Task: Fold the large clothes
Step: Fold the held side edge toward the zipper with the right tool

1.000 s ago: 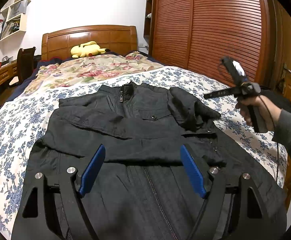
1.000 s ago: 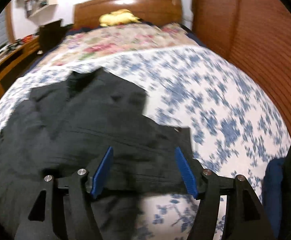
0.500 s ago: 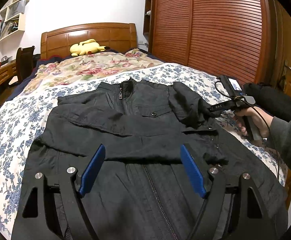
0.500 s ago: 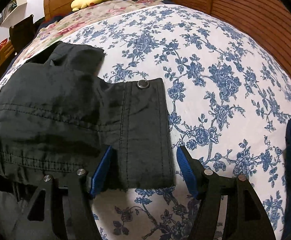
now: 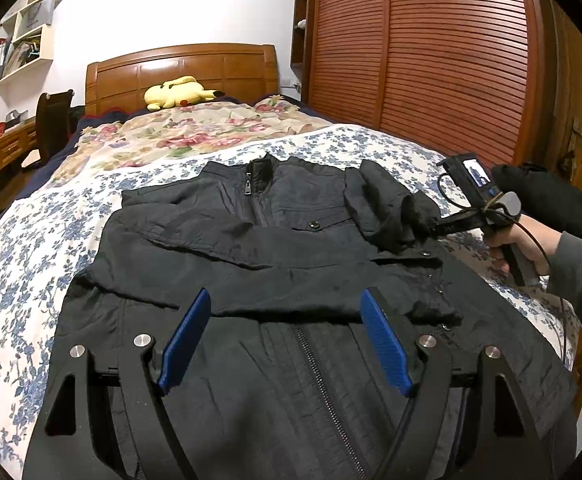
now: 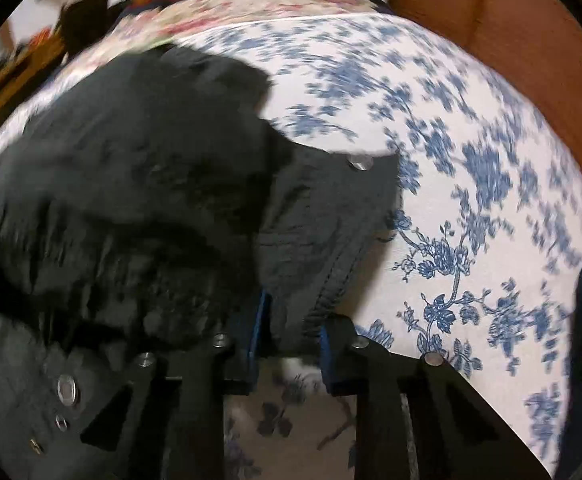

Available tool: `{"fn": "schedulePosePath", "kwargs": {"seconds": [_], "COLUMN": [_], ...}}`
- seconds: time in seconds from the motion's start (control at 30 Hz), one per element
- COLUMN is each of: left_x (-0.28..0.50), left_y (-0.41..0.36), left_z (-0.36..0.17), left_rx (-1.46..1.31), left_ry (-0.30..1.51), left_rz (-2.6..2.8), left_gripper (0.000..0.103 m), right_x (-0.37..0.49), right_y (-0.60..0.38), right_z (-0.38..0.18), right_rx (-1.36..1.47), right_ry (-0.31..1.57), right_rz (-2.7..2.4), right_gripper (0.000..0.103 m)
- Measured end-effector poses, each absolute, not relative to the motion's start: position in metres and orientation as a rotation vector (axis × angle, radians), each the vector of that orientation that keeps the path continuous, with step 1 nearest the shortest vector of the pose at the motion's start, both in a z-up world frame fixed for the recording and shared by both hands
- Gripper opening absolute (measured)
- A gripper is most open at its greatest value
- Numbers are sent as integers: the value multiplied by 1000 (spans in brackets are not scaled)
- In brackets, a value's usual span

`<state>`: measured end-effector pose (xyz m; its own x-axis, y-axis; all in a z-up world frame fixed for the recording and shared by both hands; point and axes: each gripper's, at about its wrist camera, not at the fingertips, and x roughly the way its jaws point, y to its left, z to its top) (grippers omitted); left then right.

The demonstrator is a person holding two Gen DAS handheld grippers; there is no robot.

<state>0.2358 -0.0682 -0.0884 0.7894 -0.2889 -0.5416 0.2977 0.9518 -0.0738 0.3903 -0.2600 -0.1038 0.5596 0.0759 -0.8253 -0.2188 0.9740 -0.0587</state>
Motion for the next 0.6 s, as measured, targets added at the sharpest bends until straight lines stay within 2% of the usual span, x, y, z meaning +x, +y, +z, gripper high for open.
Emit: {"fn": "schedulePosePath", "kwargs": {"seconds": [0.2, 0.4, 0.6], "left_x": [223, 207, 197], "left_y": [-55, -37, -17], "left_z": [-82, -71, -65], "left_rx": [25, 23, 10], "left_ry": [565, 539, 522], "left_rz": [-307, -294, -271], "left_gripper": [78, 78, 78], "right_x": [363, 328, 288], "right_y": [-251, -233, -190], "right_z": [-65, -11, 16], "right_rx": [-177, -196, -263], "right_ry": [882, 750, 678], "right_rz": [203, 251, 360], "right_gripper": [14, 14, 13]}}
